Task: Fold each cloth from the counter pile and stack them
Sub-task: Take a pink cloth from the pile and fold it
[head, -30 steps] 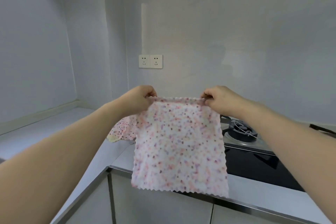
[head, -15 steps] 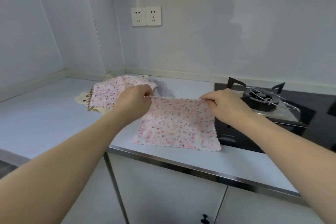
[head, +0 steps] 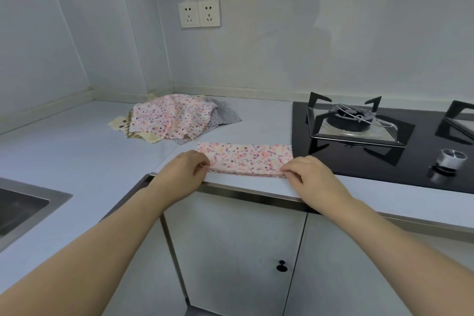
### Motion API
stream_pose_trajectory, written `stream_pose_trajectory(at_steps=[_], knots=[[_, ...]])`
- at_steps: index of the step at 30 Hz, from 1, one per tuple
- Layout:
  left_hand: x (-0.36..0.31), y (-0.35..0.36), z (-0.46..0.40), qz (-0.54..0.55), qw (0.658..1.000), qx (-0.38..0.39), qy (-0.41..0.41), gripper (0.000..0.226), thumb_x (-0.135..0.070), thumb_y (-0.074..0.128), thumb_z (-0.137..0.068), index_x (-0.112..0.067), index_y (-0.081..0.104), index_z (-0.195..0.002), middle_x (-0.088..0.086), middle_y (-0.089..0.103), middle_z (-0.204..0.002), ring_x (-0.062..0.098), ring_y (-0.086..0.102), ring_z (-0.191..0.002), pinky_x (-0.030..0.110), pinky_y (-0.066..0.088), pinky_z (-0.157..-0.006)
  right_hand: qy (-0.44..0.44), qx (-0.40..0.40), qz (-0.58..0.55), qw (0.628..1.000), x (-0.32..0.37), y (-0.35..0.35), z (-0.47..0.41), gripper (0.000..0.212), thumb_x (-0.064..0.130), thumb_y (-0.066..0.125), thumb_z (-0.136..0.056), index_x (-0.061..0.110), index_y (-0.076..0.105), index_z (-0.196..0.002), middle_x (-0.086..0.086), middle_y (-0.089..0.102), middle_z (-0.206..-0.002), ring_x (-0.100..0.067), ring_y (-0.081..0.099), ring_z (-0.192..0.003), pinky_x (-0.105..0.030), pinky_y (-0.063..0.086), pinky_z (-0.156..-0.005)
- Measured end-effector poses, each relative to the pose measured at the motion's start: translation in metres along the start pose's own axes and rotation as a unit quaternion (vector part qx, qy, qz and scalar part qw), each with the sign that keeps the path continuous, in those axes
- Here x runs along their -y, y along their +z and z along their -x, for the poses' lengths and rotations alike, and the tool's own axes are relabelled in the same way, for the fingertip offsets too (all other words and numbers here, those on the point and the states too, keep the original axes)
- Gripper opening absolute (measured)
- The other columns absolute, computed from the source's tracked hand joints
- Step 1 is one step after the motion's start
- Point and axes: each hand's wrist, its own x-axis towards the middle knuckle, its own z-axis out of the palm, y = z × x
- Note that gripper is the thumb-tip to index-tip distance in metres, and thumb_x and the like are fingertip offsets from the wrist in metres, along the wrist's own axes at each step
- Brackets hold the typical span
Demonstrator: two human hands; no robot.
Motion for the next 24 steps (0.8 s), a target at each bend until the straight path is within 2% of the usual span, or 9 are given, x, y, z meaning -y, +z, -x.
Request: stream_pose_trajectory(at_steps=[2,7,9,12,15,17,20,22,24], knots=[[0.000,-0.003,0.000,-0.008,1.000,0.015,0.013,0.014,-0.022,0.054,-0.096,-0.019,0.065,-0.105,-0.005,0.059,-0.100,0.014,0.054,-0.092,0.026,0.042,-0.079,0.012,0.013,-0.007,1.000,0.001,0.000,0.000,0.022,0.018,0.057,-0.093,0.016,0.070,-0.111,0.004,0.065,-0.108,-0.017,0.050,-0.098,-0.023,0.038,-0.090],[0.000,-0.002,-0.009,-0.088,0.995,0.018,0.044,0.016,-0.017,0.049,-0.098,-0.012,0.064,-0.103,0.002,0.058,-0.099,0.022,0.052,-0.093,0.030,0.041,-0.078,0.059,0.071,-0.003,0.996,0.001,0.001,-0.005,0.034,0.029,0.051,-0.094,0.022,0.059,-0.126,0.006,0.052,-0.122,-0.016,0.041,-0.112,-0.032,0.033,-0.101],[-0.003,-0.002,-0.015,-0.102,0.994,0.039,0.015,0.017,-0.016,0.044,-0.099,-0.012,0.060,-0.102,0.003,0.056,-0.099,0.024,0.052,-0.094,0.037,0.044,-0.082,0.070,0.081,0.008,0.994,0.002,0.001,-0.007,0.037,0.034,0.050,-0.094,0.025,0.056,-0.129,0.007,0.049,-0.125,-0.016,0.039,-0.114,-0.031,0.030,-0.101],[-0.013,-0.014,-0.023,-0.001,0.998,0.033,-0.060,0.018,-0.017,0.037,-0.102,-0.012,0.054,-0.105,0.004,0.056,-0.097,0.023,0.052,-0.090,0.037,0.043,-0.078,0.080,0.091,0.020,0.992,0.001,0.003,-0.010,0.044,0.044,0.052,-0.091,0.025,0.053,-0.131,0.008,0.048,-0.123,-0.016,0.038,-0.112,-0.030,0.028,-0.096],[-0.030,-0.029,-0.026,0.112,0.990,0.007,-0.085,0.018,-0.015,0.034,-0.103,-0.011,0.051,-0.102,0.003,0.050,-0.080,0.017,0.043,-0.068,0.032,0.034,-0.060,0.094,0.062,-0.015,0.994,0.002,0.002,-0.011,0.032,0.042,0.059,-0.089,0.024,0.061,-0.115,0.011,0.051,-0.106,-0.016,0.042,-0.101,-0.030,0.034,-0.087],[-0.040,-0.039,-0.026,0.132,0.988,-0.004,-0.082,0.019,-0.014,0.032,-0.104,-0.015,0.050,-0.098,0.004,0.047,-0.074,0.016,0.039,-0.062,0.030,0.031,-0.054,0.111,0.032,-0.056,0.992,0.005,-0.002,-0.011,0.018,0.032,0.060,-0.090,0.019,0.065,-0.101,0.007,0.058,-0.095,-0.018,0.050,-0.094,-0.029,0.039,-0.077],[-0.049,-0.058,-0.019,0.133,0.988,0.012,-0.080,0.015,-0.020,0.035,-0.103,-0.023,0.048,-0.095,0.005,0.051,-0.075,0.018,0.042,-0.063,0.031,0.035,-0.057,0.156,-0.013,-0.160,0.975,0.013,-0.020,-0.011,0.009,0.023,0.060,-0.091,0.017,0.066,-0.096,-0.001,0.065,-0.088,-0.014,0.055,-0.077,-0.022,0.039,-0.063],[-0.053,-0.075,-0.011,0.112,0.990,0.023,-0.081,0.007,-0.033,0.044,-0.100,-0.027,0.048,-0.097,0.003,0.058,-0.082,0.021,0.051,-0.071,0.033,0.040,-0.064,0.176,-0.028,-0.234,0.956,0.020,-0.040,-0.012,0.011,0.024,0.063,-0.091,0.016,0.067,-0.097,-0.004,0.067,-0.089,-0.015,0.057,-0.077,-0.024,0.042,-0.066],[-0.061,-0.092,-0.002,0.088,0.994,0.018,-0.067,0.014,-0.040,0.052,-0.096,-0.027,0.048,-0.098,0.001,0.059,-0.086,0.020,0.054,-0.077,0.033,0.041,-0.067,0.172,-0.037,-0.275,0.945,0.029,-0.066,-0.013,0.009,0.025,0.065,-0.089,0.018,0.069,-0.093,-0.004,0.069,-0.090,-0.017,0.059,-0.080,-0.030,0.046,-0.074]])
